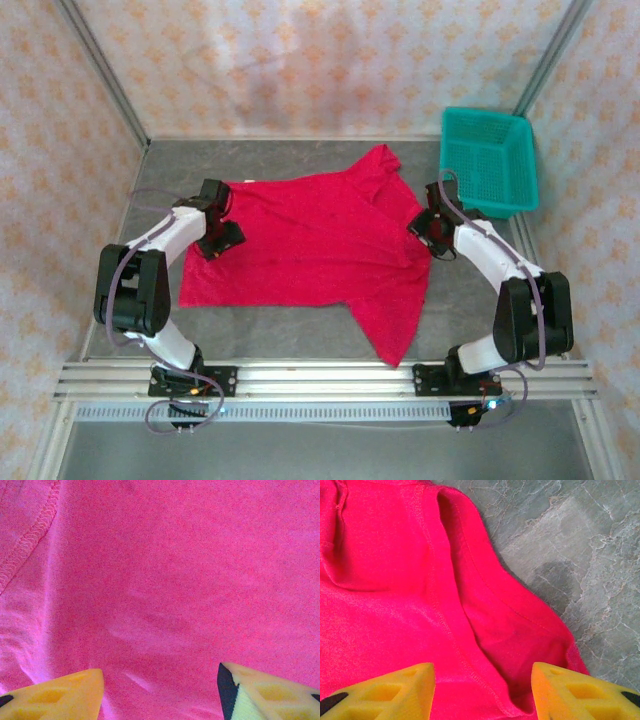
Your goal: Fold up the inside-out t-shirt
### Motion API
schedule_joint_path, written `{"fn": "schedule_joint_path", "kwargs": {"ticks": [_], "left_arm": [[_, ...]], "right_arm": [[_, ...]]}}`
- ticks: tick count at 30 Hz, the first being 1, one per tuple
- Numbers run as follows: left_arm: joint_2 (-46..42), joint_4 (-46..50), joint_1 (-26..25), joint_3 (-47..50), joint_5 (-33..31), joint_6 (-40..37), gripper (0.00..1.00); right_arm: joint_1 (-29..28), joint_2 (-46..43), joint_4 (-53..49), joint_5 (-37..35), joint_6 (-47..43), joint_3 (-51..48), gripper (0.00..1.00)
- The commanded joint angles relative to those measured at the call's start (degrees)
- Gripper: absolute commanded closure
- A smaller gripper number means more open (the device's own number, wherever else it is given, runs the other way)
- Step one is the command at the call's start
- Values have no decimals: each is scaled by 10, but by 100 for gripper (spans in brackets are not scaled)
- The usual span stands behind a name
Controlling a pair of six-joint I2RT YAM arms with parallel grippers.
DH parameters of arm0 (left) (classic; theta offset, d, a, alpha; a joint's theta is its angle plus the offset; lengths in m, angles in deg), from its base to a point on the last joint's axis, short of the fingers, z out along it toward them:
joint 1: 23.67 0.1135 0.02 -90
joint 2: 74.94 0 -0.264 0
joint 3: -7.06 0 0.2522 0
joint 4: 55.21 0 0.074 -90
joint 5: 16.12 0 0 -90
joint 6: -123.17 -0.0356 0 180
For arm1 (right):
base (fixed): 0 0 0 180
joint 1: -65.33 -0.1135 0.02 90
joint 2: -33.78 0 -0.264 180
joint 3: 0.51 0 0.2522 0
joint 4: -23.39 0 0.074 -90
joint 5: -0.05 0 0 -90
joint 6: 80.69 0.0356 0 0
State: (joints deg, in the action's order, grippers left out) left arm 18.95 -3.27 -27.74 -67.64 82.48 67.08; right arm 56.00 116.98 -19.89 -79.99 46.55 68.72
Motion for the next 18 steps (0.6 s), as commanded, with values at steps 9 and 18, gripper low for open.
{"fn": "schedule_joint_path", "kwargs": {"ticks": [9, 18], "left_arm": [[-3, -35, 1, 8, 73, -27, 36], [20, -106, -7, 29, 132, -30, 35]], "right_arm": [[4, 7, 149, 166, -3, -53, 28], [4, 87, 140, 142, -7, -10, 27]]}}
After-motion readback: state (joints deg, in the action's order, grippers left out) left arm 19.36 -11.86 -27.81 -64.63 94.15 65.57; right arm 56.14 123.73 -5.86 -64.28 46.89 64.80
